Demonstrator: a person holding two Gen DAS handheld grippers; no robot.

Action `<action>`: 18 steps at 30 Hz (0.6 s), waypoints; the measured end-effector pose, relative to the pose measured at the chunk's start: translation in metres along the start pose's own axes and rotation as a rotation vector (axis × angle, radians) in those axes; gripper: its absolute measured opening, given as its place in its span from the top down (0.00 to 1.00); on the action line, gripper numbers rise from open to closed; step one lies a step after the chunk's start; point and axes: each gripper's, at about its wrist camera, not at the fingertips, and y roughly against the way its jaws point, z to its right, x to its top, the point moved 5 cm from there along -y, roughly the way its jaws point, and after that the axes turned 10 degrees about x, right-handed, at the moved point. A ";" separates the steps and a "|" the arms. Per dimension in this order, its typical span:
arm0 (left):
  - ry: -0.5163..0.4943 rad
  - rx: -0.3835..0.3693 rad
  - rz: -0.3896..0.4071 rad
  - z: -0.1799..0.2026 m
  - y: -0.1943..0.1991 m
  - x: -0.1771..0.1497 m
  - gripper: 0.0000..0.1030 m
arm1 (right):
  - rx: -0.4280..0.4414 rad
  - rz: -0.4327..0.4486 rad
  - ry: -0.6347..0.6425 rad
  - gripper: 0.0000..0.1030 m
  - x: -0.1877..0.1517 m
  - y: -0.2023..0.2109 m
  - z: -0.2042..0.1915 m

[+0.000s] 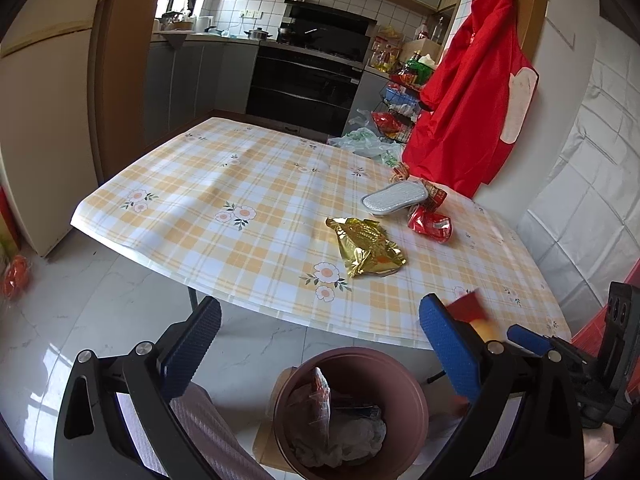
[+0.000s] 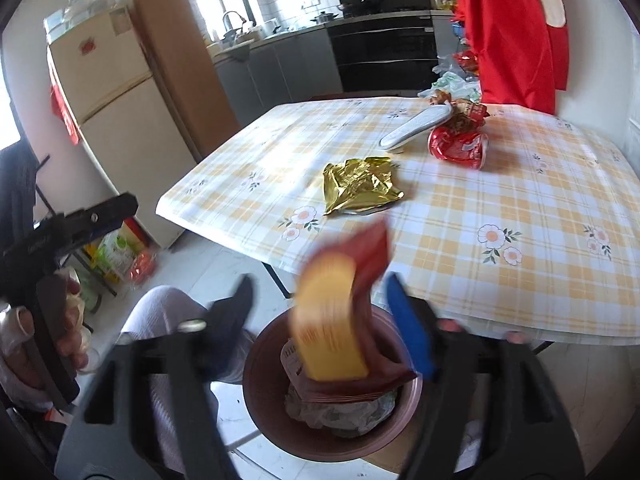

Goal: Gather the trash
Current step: 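Open the right tool over the bin to drop the pastry packet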

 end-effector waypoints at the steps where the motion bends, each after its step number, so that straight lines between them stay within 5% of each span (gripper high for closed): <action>1: 0.000 0.001 -0.002 0.000 -0.001 0.000 0.06 | -0.006 0.001 0.008 0.25 0.000 0.000 -0.001; 6: 0.000 0.006 -0.016 -0.002 -0.006 -0.003 0.06 | -0.034 0.006 -0.012 0.12 0.000 0.000 0.006; 18: -0.011 0.018 -0.065 0.001 -0.029 -0.012 0.06 | -0.094 -0.001 -0.128 0.09 -0.006 -0.008 0.047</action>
